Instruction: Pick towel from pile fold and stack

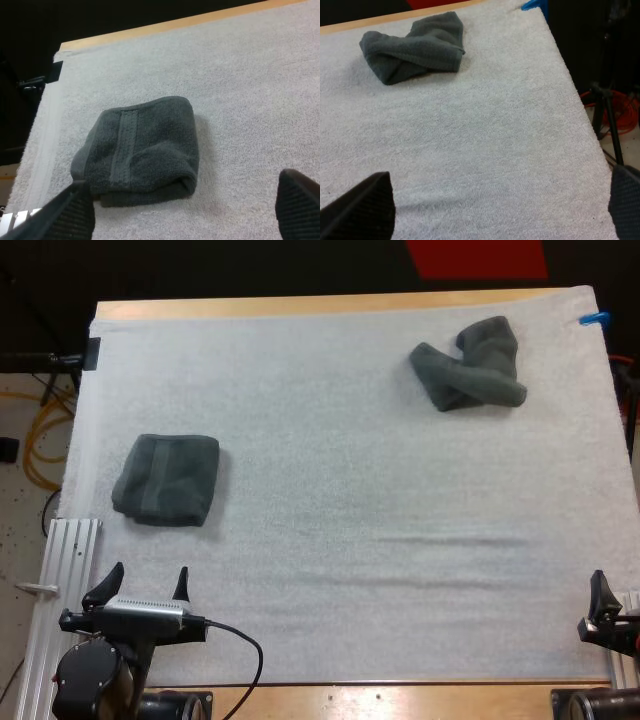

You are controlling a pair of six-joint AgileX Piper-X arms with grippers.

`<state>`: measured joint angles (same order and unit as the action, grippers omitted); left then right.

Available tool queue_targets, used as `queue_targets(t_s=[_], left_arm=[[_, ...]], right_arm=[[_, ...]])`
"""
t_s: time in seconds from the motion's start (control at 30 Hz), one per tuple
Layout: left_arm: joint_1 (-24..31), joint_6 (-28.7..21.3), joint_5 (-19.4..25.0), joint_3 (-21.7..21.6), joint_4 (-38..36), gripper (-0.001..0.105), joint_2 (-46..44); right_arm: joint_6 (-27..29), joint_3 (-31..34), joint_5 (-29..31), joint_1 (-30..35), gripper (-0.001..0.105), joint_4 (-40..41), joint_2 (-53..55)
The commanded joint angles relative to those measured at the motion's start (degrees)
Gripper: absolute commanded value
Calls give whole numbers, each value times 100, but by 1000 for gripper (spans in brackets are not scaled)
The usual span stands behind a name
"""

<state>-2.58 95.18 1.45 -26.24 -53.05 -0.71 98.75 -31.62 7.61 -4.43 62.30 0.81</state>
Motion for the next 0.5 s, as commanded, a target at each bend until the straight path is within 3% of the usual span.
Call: queue_targets(t_s=[0.0,0.27,0.47], left_arm=[[6,35,11,-12,74,71,-792],[6,35,11,-12,74,71,-792],[6,35,-367,-209,-78,71,-792]], right_arm=[[2,6,27,26,84,-74,221],[2,6,27,26,84,-74,221],[217,6,-142,26,84,-112,193]])
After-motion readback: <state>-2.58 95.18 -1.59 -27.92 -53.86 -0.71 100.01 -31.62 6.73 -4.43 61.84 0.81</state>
